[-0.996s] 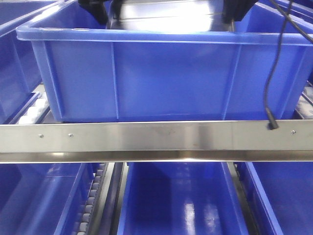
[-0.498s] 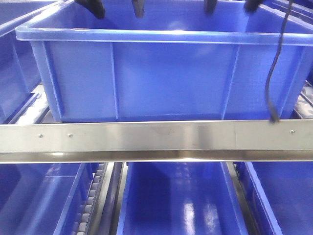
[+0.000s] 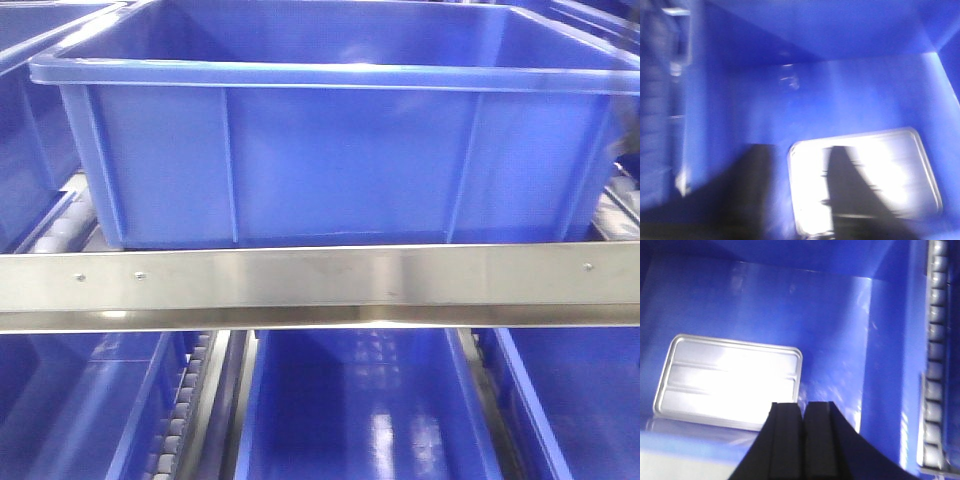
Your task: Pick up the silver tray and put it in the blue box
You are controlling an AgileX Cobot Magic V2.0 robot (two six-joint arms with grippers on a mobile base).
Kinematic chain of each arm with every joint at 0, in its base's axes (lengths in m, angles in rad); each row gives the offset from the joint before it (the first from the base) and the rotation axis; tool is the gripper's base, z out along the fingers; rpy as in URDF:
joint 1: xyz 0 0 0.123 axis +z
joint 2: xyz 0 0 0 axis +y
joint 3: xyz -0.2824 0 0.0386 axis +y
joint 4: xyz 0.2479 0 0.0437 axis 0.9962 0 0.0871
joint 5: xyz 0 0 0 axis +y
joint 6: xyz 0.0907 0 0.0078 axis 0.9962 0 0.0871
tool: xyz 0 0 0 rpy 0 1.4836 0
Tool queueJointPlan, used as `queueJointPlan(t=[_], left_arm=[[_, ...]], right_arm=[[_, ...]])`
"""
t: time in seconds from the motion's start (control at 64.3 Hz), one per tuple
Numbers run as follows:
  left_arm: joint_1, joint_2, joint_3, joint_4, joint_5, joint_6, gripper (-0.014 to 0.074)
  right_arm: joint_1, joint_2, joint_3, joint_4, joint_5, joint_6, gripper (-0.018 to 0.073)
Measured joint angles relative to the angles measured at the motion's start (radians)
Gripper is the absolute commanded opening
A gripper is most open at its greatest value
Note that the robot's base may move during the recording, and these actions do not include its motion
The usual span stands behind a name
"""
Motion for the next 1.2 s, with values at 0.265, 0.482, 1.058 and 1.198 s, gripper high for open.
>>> queueJointPlan(t=[0.265,0.482,1.058,1.198], left_arm=[[-0.002,-0.256,0.423,-0.012,-0.100,0.004,-0.0104],[-0.002,-0.542,0.836,-0.055,-0.321,0.004,-0.0104],[-0.002,-1.211,1.264,-0.057,-0.505,0.014,-0.0104],[-0.002,-1.224,1.266,-0.057,-0.505,0.014,-0.0104]], right_arm=[[0.000,-0.226,0.342,0.000,-0.147,-0.050,0.0049],[0.000,-0.453,0.722,0.000,-0.356,-0.065,0.0049],[0.000,-1.194,1.375,-0.003,-0.870,-0.096,0.0049],[0.000,-1.218,1.388,-0.004,-0.894,-0.096,0.0049]])
